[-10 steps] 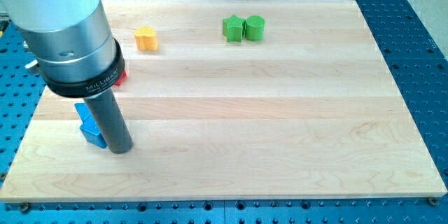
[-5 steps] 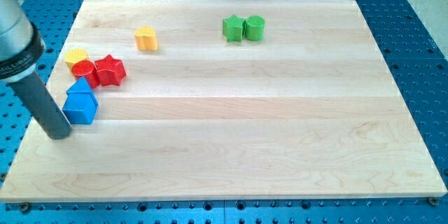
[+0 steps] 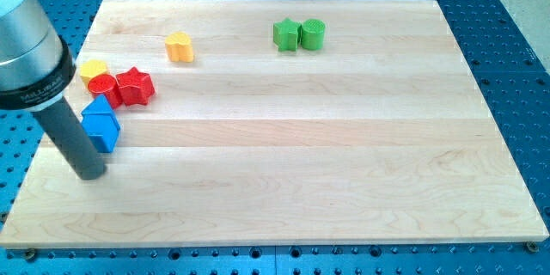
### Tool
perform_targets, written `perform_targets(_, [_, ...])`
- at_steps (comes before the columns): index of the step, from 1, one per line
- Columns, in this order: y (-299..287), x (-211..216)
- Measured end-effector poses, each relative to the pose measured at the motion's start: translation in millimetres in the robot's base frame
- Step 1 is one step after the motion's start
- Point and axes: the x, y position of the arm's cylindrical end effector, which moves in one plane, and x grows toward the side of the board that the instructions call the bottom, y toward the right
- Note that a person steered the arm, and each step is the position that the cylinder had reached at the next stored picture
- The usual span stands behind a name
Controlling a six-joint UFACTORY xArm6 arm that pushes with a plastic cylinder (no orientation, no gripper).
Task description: Move the blue blocks to form a group with red blocks hexagon
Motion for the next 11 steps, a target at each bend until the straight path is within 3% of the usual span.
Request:
perform_targets(2, [-1, -27])
perform_targets(8, [-1, -48])
perform_targets(9, [13, -45])
perform_targets(10, [66, -52])
perform_targets(11, [144, -90])
